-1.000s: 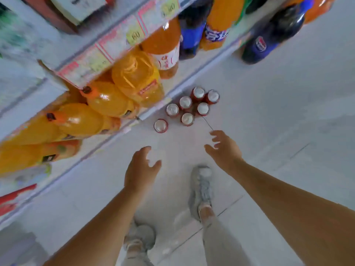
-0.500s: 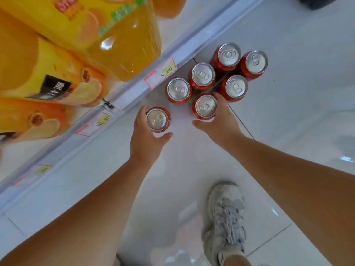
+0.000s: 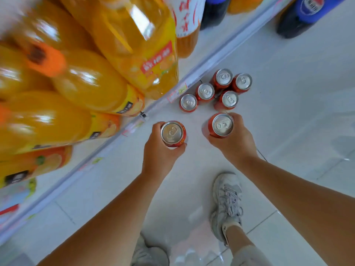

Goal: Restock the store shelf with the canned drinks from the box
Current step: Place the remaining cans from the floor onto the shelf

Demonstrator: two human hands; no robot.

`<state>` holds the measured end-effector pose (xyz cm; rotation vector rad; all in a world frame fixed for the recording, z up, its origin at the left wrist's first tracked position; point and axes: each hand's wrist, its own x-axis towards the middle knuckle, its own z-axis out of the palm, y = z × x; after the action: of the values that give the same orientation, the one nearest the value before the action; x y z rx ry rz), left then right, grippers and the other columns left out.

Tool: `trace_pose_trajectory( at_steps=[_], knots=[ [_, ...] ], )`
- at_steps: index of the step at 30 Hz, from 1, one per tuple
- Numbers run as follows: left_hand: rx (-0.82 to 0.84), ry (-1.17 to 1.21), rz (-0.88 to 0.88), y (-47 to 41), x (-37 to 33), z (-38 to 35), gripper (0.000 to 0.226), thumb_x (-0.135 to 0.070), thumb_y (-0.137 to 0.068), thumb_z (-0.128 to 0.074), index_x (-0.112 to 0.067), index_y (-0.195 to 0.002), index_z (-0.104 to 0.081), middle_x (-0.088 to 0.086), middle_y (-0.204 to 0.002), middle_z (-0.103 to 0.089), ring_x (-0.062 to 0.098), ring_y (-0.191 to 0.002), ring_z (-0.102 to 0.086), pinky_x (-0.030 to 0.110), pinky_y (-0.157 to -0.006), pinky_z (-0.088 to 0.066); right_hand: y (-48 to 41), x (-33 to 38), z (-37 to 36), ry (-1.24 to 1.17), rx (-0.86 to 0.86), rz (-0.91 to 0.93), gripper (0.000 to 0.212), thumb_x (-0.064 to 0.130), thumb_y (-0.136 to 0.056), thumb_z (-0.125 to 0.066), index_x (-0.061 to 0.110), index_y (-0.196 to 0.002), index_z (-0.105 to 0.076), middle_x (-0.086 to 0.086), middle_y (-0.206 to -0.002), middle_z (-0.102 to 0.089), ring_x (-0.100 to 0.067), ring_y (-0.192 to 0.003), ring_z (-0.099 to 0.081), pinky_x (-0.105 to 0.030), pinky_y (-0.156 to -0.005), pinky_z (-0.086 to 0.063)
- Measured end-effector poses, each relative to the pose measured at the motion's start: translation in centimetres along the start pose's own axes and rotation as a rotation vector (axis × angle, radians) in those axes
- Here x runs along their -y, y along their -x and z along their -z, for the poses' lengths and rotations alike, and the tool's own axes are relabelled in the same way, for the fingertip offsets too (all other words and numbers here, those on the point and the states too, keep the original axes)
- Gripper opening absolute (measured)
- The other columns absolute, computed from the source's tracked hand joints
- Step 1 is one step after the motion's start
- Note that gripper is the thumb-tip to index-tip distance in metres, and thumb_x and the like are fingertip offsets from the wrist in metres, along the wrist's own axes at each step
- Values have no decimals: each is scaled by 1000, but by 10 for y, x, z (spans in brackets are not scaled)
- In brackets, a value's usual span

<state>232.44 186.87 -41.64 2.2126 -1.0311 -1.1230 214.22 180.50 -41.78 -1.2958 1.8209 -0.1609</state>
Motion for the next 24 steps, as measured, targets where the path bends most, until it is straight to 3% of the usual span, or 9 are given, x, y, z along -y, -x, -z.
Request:
trace_pose_trajectory(
  at_steps=[3, 7, 10, 13, 17, 20, 22, 24],
  knots=[
    [10, 26, -18, 49, -53, 60, 62, -42, -62, -88, -31, -107, -47, -15, -102, -65, 5, -89, -61, 1, -66, -39, 58, 49, 47, -32, 14, 16, 60, 45, -64, -83, 42, -107, -41, 14, -102, -64, -14, -95, -62, -35, -82, -52],
    [-23, 47, -79, 117, -124, 147, 64, -38, -61, -90, -37, -101, -41, -16, -95, -65, 3, -83, -64, 17, -67, -49, 144, 126, 117, -80, 12, 50, 61, 51, -63, -83, 38, -108, -44, 15, -98, -65, -14, -93, -63, -33, -78, -50],
    [-67, 85, -119, 178, -186, 221, 65, -32, -62, -90, -33, -104, -41, -15, -94, -66, -2, -80, -62, 8, -63, -44, 223, 192, 173, -91, -12, 114, 58, 56, -65, -80, 37, -105, -42, 17, -91, -63, -14, -86, -61, -27, -71, -44],
    [-128, 121, -209, 242, -243, 295, 64, -29, -63, -90, -29, -106, -43, -17, -93, -64, -11, -83, -60, 3, -67, -40, 305, 255, 222, -111, -35, 215, 56, 52, -67, -81, 37, -104, -43, 16, -92, -63, -15, -88, -62, -27, -75, -45],
    [-237, 186, -309, 321, -296, 383, 61, -31, -62, -91, -26, -106, -48, -14, -97, -67, -1, -88, -65, 15, -72, -48, 396, 322, 270, -149, -12, 388, 65, 45, -58, -89, 33, -109, -51, 14, -99, -68, -9, -92, -66, -36, -82, -54],
    [-301, 227, -384, 374, -318, 447, 63, -26, -61, -92, -31, -107, -50, -18, -97, -67, -6, -89, -64, 12, -72, -46, 455, 368, 293, -202, 56, 490, 69, 50, -51, -90, 36, -108, -54, 13, -94, -70, -7, -88, -68, -37, -76, -57],
    [-333, 265, -426, 406, -327, 487, 64, -22, -60, -93, -34, -106, -50, -20, -97, -67, -12, -89, -61, 6, -73, -42, 491, 398, 305, -251, 107, 563, 67, 46, -50, -91, 39, -105, -53, 11, -86, -71, -8, -76, -69, -29, -63, -54],
    [-395, 294, -478, 433, -332, 524, 69, -30, -57, -92, -36, -112, -51, -22, -101, -66, -11, -94, -60, 10, -80, -44, 525, 427, 315, -300, 132, 675, 61, 29, -55, -92, 37, -101, -53, 19, -84, -69, 3, -73, -65, -14, -60, -48]
  ],
)
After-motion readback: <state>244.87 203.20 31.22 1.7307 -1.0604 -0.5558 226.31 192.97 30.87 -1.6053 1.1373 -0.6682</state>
